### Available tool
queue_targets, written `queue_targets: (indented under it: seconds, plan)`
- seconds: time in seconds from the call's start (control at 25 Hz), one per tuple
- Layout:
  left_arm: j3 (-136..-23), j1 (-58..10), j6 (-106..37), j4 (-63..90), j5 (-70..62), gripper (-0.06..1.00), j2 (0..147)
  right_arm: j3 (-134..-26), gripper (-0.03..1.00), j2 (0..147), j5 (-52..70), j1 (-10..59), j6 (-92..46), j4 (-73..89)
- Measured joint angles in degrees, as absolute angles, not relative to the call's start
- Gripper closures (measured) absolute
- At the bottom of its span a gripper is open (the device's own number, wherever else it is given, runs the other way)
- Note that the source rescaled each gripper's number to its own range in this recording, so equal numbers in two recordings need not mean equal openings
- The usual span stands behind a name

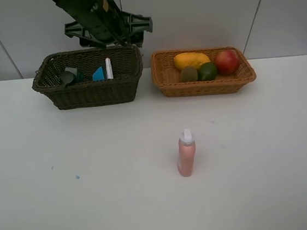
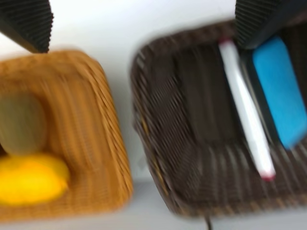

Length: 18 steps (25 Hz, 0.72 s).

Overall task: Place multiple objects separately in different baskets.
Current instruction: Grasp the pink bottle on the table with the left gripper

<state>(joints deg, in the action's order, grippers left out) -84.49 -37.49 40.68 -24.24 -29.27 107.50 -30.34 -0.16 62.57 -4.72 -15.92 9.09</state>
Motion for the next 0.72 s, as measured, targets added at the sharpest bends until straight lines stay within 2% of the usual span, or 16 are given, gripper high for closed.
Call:
queue_targets:
  seconds: [0.32,0.72]
  plan:
    - [-84.49,-45.29,41.05,-15.37,-35.56,-0.06,107.43,-30.34,-0.03,-0.16,62.57,-4.72,-15.92,9.09]
    - [-84.49,-51.26,47.99,-9.55,-36.57,-0.06,108.09,-30.34,-0.03,-0.16,62.57,-4.72,-15.92,9.09]
